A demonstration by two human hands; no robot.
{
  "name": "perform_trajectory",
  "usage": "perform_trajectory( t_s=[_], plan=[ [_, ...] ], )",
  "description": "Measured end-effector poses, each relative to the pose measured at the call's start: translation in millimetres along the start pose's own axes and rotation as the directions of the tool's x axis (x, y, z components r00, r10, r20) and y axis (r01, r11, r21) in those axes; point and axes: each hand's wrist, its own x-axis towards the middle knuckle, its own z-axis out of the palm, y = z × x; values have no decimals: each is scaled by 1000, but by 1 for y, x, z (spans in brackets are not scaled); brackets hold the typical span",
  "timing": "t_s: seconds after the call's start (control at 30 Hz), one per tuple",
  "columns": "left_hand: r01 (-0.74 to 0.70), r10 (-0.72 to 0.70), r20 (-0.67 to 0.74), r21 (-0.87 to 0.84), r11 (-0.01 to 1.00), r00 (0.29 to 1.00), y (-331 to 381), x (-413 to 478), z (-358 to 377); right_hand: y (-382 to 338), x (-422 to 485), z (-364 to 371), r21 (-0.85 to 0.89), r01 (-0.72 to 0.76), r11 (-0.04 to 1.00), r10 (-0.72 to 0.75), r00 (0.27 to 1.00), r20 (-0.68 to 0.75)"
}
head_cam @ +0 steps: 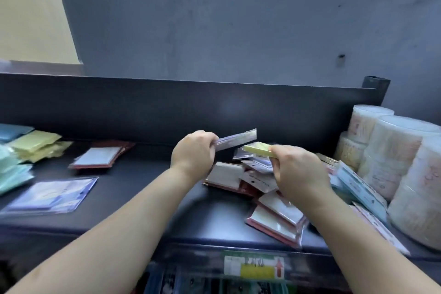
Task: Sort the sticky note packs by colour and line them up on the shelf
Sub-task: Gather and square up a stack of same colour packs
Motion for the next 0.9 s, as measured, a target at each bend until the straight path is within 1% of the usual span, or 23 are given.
perform_trajectory(
  t_s=[0.1,0.2,0.27,0.37,0.53,0.67,0.73,0.8,0.9],
  plan=[
    [-13,-1,-156,-88,996,988,-17,-23,-26,-27,5,3,113,56,992,-44,993,-111],
    [-21,-22,-302,-140,990,953,-45,-49,-51,-61,11,3,212,110,971,-67,977,-201],
    [0,-59,-362,-162,987,930,-69,-65,-68,-88,17,7,265,136,955,-75,970,-229],
    [32,-92,-408,-152,988,908,-108,-84,-91,-131,25,16,339,175,924,-87,962,-259],
    [88,-120,-393,-99,991,912,-175,-106,-128,-205,42,36,411,206,888,-106,961,-254],
    [94,-102,-380,-41,995,919,-221,-122,-155,-252,52,52,454,174,874,-78,972,-222],
    [64,-71,-361,-32,997,930,-241,-130,-164,-271,58,59,498,144,855,-50,979,-197],
    [-1,-9,-323,-32,999,946,-258,-137,-167,-289,64,65,518,120,847,-36,985,-170],
    [-98,82,-201,-66,993,976,-277,-144,-166,-314,70,72,549,113,828,-43,990,-138]
  ],
)
